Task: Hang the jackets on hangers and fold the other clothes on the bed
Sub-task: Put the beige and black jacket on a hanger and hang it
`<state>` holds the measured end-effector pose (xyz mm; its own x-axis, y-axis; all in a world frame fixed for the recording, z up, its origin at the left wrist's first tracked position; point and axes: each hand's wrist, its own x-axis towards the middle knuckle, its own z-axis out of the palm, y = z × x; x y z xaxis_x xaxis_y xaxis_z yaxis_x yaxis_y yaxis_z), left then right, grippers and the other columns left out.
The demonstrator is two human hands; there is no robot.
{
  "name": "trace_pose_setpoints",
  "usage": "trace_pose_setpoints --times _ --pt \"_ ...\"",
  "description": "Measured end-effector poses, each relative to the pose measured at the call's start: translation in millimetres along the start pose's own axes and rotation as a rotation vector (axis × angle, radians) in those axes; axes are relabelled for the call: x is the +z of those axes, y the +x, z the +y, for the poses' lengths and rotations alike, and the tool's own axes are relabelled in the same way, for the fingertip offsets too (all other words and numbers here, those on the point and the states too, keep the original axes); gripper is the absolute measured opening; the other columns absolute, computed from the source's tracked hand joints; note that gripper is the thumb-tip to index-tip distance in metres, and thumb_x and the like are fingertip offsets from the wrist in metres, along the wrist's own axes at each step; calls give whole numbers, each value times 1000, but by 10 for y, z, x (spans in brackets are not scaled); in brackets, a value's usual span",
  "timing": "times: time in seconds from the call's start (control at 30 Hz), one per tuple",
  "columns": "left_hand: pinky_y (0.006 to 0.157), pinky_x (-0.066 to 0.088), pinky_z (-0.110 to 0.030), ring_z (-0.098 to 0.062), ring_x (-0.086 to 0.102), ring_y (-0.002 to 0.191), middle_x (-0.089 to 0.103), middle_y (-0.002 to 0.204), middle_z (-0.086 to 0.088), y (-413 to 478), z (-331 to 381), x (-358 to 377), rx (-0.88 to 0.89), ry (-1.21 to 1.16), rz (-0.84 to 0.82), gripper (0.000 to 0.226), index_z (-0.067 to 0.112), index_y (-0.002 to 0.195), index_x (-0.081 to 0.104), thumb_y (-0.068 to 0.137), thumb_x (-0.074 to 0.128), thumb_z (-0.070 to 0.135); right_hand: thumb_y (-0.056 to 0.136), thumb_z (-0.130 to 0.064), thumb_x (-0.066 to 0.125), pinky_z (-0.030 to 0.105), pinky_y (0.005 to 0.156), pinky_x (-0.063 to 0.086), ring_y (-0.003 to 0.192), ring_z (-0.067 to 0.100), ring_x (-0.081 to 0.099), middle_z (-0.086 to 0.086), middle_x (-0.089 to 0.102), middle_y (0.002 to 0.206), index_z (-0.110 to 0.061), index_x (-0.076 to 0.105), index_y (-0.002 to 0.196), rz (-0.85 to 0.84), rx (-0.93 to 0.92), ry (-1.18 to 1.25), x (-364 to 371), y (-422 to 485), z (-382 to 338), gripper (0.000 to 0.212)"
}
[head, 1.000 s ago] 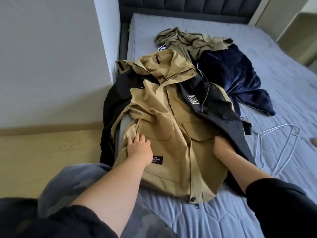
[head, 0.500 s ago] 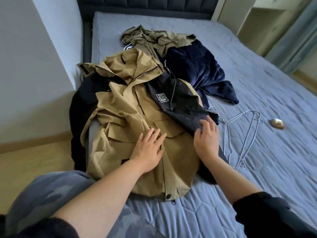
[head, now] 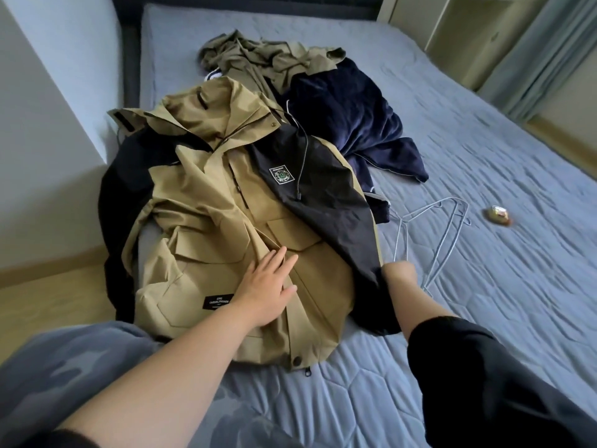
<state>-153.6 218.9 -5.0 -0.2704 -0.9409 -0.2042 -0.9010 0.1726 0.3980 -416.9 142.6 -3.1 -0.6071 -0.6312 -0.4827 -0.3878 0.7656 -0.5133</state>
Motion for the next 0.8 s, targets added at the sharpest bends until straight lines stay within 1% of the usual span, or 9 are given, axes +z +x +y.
trace_pose_setpoints --times 0.1,0.17,0.23,0.33,0.43,0.53,0.6,0.73,0.8 --pt "119 7 -40 -10 -2 147 -3 161 8 -15 -78 -47 -4 -88 -1 59 27 153 7 101 33 38 94 -11 42 28 79 41 113 29 57 14 59 123 -4 56 125 77 -11 115 -54 -61 -36 35" --pt "119 10 -39 -9 0 147 -1 161 8 -21 -126 -68 -4 -105 -2 60 27 153 9 100 35 37 92 -5 41 29 82 38 98 26 56 12 59 112 -3 55 117 219 -30 206 -54 -124 -114 29" --pt "119 11 -39 -9 1 147 -1 160 9 -29 -143 -76 -7 -115 -3 59 27 153 9 100 36 37 91 -2 40 30 81 36 92 26 52 7 54 101 -4 53 112 311 -112 319 -36 -177 -213 26" --pt "119 11 -37 -8 1 147 0 160 10 -47 -139 -88 -12 -137 2 59 28 153 10 101 36 36 93 -5 38 32 81 36 91 26 51 8 56 102 -6 54 110 329 -181 395 -25 -333 -395 23" --pt "119 10 -36 -10 1 147 -2 160 10 -78 -159 -122 -20 -116 -17 61 28 153 10 100 40 35 98 -11 36 30 73 33 96 30 55 11 60 102 -8 54 110 370 -320 312 17 -495 -566 22" --pt "120 10 -36 -11 0 147 -2 160 8 -96 -210 -142 -42 -87 -18 65 28 153 10 98 45 34 99 -12 32 30 69 30 83 28 50 5 53 86 -9 54 107 368 -491 159 74 -634 -685 23" --pt "120 11 -34 -11 3 147 1 160 8 -79 -232 -158 -52 -127 20 66 27 152 13 97 48 30 101 -13 32 32 66 30 77 26 48 5 55 84 -10 54 102 371 -595 109 122 -728 -746 22" --pt "116 11 -23 -8 12 146 13 159 7 -44 -228 -246 -142 -468 175 62 24 150 24 95 52 19 99 -11 39 35 67 36 80 33 57 6 65 93 -9 59 101 323 -931 -8 322 -861 -732 20" --pt "115 16 -22 -8 20 144 22 157 6 -41 -260 -298 -194 -590 254 60 25 149 26 96 51 16 98 -9 42 32 65 34 83 32 60 4 67 97 -8 61 102 300 -1032 1 419 -938 -709 20"
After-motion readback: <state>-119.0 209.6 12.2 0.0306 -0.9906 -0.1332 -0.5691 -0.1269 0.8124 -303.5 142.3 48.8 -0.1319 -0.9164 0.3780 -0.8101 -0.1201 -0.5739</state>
